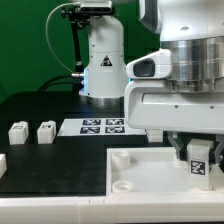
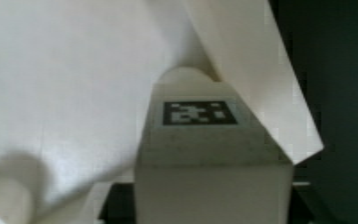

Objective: Assemble one leg

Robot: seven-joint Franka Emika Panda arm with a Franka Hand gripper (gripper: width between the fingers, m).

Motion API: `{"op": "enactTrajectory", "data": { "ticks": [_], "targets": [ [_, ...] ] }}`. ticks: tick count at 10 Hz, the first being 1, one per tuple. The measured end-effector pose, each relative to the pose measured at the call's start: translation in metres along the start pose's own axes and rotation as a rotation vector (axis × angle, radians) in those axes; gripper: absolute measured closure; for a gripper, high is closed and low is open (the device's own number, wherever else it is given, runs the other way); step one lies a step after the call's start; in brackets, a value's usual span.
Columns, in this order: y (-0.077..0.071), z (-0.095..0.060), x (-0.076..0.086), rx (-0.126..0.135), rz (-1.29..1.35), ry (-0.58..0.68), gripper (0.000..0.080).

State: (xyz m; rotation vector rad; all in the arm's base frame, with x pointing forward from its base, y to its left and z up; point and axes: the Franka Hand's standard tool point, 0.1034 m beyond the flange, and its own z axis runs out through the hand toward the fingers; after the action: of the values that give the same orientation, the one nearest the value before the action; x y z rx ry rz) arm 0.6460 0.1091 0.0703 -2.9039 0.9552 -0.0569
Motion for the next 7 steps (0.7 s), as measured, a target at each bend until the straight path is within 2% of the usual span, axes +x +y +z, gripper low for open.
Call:
{"op": "enactTrajectory", "data": {
  "ticks": [1, 2, 3, 4, 5, 7],
  "targets": [
    [0.0015, 0.0002, 0.0002, 0.002, 0.140, -0.010, 0.0508],
    [0.0038, 0.0004, -0.0004, 0.016, 0.356, -0.026, 0.0508],
    [0.0061, 0.0004, -0.0017, 0.038, 0.541, -0.040, 0.0508],
    [0.0081, 0.0005, -0.0030, 0.070, 0.718, -0.053, 0.0505],
    [0.0081, 0.0009, -0.0049, 0.086, 0.851, -0.061, 0.0505],
    [0.0069, 0.0006, -0.0073, 0.091, 1.109, -0.082, 0.0505]
  ]
}}
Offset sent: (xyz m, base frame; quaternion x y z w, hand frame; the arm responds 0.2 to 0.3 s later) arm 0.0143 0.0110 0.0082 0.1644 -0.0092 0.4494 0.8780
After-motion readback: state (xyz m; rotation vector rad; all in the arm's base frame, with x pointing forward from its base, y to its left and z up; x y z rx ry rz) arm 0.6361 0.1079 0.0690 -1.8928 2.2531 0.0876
